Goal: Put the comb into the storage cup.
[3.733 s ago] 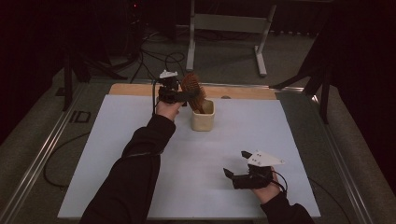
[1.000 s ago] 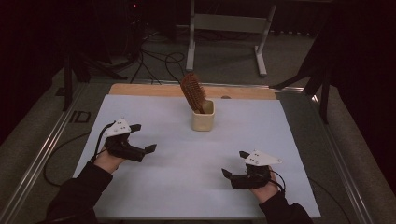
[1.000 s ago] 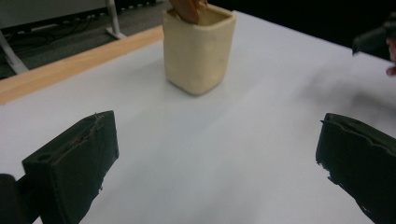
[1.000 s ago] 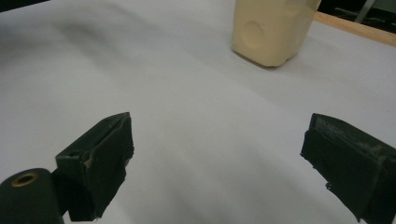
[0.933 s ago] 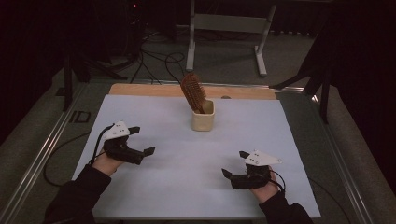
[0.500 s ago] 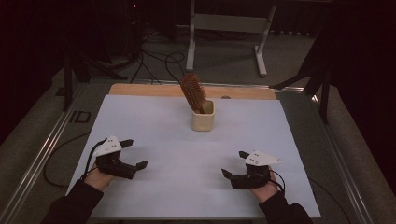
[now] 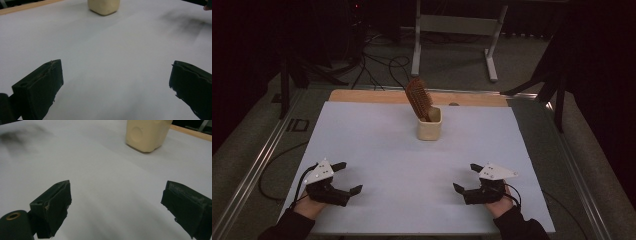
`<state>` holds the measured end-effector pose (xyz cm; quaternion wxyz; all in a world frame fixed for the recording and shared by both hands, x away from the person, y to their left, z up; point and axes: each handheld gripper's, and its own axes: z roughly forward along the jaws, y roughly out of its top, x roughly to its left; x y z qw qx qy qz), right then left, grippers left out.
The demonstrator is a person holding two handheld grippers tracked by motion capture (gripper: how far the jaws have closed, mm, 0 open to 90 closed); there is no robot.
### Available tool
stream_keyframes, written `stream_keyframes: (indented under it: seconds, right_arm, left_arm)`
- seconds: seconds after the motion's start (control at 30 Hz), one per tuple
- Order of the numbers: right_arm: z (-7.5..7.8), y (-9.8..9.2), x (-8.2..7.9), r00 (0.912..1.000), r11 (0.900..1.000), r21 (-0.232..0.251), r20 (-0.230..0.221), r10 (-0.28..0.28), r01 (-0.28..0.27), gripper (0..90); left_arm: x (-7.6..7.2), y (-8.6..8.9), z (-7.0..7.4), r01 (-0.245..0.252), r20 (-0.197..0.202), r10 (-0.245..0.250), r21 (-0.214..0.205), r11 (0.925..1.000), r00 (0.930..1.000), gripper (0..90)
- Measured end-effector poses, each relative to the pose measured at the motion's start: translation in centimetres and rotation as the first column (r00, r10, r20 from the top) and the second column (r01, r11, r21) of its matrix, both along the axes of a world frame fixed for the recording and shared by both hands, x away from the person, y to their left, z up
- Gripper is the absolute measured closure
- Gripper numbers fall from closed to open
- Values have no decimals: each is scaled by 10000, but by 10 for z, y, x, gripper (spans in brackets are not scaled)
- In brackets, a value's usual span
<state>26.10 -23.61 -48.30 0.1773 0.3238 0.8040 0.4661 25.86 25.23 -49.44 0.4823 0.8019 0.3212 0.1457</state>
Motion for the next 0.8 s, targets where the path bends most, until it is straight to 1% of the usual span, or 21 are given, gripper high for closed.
stream_keyframes:
  seconds: [0.17,0.2,0.3,0.37,0.43,0.5,0.53,0.7,0.8]
  right_arm:
    - [-3,-6,-1,10000,10000,8,-17,-84,84,81]
    - [-4,-7,-1,9999,9999,8,-50,-122,122,81]
    - [-6,-11,-1,9999,9999,30,-85,-145,146,81]
    - [-7,-14,-1,9997,9997,61,-95,-216,216,81]
    - [-8,-16,0,9997,9997,9,-40,-225,225,81]
    - [-9,-19,0,9994,9994,98,-64,-328,329,81]
    - [-10,-20,0,9994,9993,130,-37,-339,340,81]
    - [-12,-22,2,9993,9992,161,-40,-361,361,81]
    - [-12,-22,2,9994,9993,86,-17,-358,359,81]
  left_arm:
    - [-6,6,-4,-84,101,84,-1,10000,9999,0]
    - [-7,9,-6,-112,22,112,-11,9999,9999,0]
    - [-8,12,-8,-141,-29,141,13,9999,9999,0]
    - [-10,15,-9,-192,-84,191,-119,9997,9998,0]
    - [-10,16,-9,-196,-70,196,-67,9998,9998,0]
    - [-10,18,-9,-253,-59,253,-136,9996,9997,0]
    - [-10,20,-11,-332,-113,329,-193,9993,9994,0]
    - [-11,23,-13,-544,-154,539,-288,9981,9984,0]
    - [-12,24,-13,-653,-127,649,-378,9971,9978,0]
